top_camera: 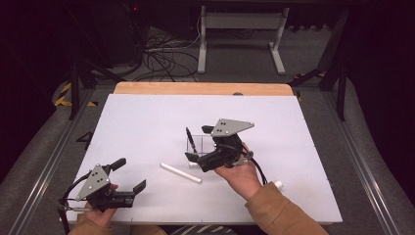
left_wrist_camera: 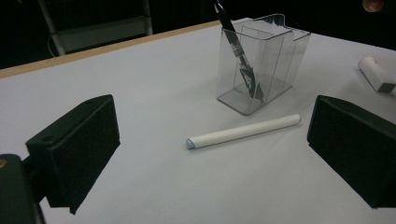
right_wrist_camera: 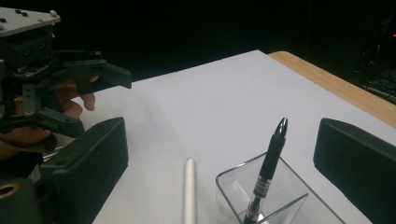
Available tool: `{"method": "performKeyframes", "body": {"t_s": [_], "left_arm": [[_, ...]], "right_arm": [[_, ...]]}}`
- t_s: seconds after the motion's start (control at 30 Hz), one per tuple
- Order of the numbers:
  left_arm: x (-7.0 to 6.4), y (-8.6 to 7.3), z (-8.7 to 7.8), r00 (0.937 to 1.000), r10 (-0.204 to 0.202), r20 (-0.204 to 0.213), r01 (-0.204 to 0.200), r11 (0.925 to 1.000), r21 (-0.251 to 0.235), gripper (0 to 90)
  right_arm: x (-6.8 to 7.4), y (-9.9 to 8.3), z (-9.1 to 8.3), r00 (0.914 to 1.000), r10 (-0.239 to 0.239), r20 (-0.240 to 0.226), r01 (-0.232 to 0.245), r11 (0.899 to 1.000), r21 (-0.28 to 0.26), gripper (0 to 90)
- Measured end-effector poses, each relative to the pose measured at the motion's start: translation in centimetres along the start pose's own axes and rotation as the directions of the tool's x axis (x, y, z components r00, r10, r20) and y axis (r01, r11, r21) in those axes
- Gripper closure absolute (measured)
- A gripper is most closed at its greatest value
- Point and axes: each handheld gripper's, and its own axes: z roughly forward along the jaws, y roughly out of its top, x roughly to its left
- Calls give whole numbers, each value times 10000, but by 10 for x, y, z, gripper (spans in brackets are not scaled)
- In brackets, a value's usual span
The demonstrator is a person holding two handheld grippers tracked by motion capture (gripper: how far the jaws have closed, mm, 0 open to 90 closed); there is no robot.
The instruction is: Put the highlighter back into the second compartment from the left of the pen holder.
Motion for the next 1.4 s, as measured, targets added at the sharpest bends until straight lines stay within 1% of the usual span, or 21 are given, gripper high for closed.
{"method": "performKeyframes", "body": {"t_s": [0.07,0.17,0.23,0.3,0.33,0.4,0.5,0.6,0.67,0.77,0.83,1.0,1.07,1.1,1.17,1.2,1.23,1.3,1.33,1.37,1.4], "left_arm": [[0,0,0,10000,5,-13,-5,10000,-48,32],[0,0,-2,10000,-7,-69,7,10000,-30,32],[0,0,-3,9999,-56,-104,56,10000,-56,32],[1,0,-5,9998,-91,-155,90,10000,-34,42],[1,1,-6,9996,-200,-182,200,9998,-36,42],[2,1,-7,9994,-269,-199,267,9996,-82,45],[3,0,-8,9991,-305,-279,301,9994,-158,46],[2,0,-8,9993,-221,-310,214,9996,-201,46],[2,0,-8,9993,-198,-328,191,9996,-217,45],[2,1,-9,9992,-167,-349,160,9997,-199,45],[2,1,-9,9992,-154,-361,145,9996,-256,45],[2,1,-10,9992,-153,-365,143,9995,-269,46],[3,1,-10,9992,-151,-363,142,9995,-270,46],[3,1,-10,9992,-156,-358,146,9995,-264,45],[3,1,-10,9993,-159,-347,150,9995,-260,45],[3,1,-10,9993,-138,-339,130,9996,-260,45],[3,1,-10,9993,-127,-341,118,9996,-260,45],[2,1,-10,9993,-132,-353,122,9996,-268,45],[3,1,-10,9993,-130,-360,121,9996,-255,45],[3,1,-10,9993,-132,-356,123,9996,-253,45],[3,1,-10,9993,-130,-352,122,9996,-252,45]], "right_arm": [[1,0,0,9999,59,-125,-59,10000,8,40],[2,1,0,9991,123,-397,-124,9999,-29,84],[3,1,0,9988,146,-471,-146,9999,6,103],[5,2,2,9982,136,-591,-127,9998,155,131],[7,3,3,9980,118,-615,-103,9997,241,142],[11,4,6,9979,25,-641,6,9988,486,175],[15,4,11,9967,50,-814,8,9975,709,223],[20,5,16,9978,-28,-666,101,9940,1087,270],[23,6,21,9989,-153,-444,213,9903,1372,284],[27,5,30,9991,-206,-363,264,9854,1679,289],[29,4,36,9993,-219,-314,276,9802,1961,289],[33,1,53,9990,-430,-136,451,9578,2839,300],[34,0,58,9986,-517,-118,529,9509,3049,310],[34,0,61,9978,-652,-107,653,9465,3162,316],[35,-1,67,9973,-730,-47,703,9379,3397,319],[35,-2,70,9971,-755,-26,715,9323,3546,327],[35,-3,73,9965,-823,-111,807,9269,3665,332],[35,-4,78,9967,-802,-137,792,9170,3910,338],[35,-5,80,9970,-769,-73,734,9139,3991,344],[35,-6,82,9966,-821,-101,790,9091,4090,348],[36,-6,84,9966,-823,-81,782,9063,4153,356]]}}
